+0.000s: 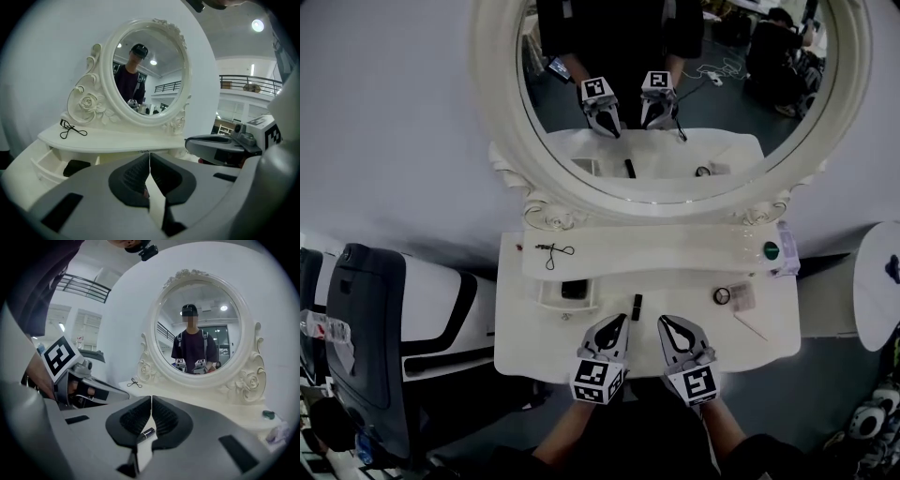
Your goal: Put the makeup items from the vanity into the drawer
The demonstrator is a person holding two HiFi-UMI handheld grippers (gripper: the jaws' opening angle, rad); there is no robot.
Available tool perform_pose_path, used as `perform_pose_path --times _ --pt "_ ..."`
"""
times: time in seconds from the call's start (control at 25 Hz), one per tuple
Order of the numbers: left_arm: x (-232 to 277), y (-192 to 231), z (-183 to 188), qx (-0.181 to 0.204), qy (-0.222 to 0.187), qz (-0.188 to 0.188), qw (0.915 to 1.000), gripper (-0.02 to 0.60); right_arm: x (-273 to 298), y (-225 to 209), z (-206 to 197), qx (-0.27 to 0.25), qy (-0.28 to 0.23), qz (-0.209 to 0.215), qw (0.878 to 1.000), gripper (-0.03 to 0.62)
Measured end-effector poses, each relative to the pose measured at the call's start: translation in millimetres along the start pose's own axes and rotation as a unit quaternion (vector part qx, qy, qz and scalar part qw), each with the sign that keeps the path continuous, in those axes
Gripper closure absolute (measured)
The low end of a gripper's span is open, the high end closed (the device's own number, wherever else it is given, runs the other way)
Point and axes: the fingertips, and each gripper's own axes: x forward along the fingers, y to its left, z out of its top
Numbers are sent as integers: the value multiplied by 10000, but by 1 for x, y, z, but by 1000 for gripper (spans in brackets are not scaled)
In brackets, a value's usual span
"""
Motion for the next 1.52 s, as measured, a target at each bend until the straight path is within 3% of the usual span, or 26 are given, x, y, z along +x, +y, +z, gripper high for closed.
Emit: perform_pose_path --times 0.64,0.76,0.92,1.16,1.52 --pt "41 3 -25 132 402 278 9987 565 4 -18 -29 179 151 144 9996 566" --pt "48 6 -37 97 588 349 9976 561 4 -17 -37 399 287 154 9987 566" --pt "60 9 -54 86 858 422 9954 533 7 -20 -43 278 248 229 9990 566" --pt "77 9 -86 31 1418 572 9882 451 5 -26 -57 368 315 237 9985 566" --pt "94 16 -112 1 2109 867 9736 443 -1 -40 -68 516 377 193 9978 566"
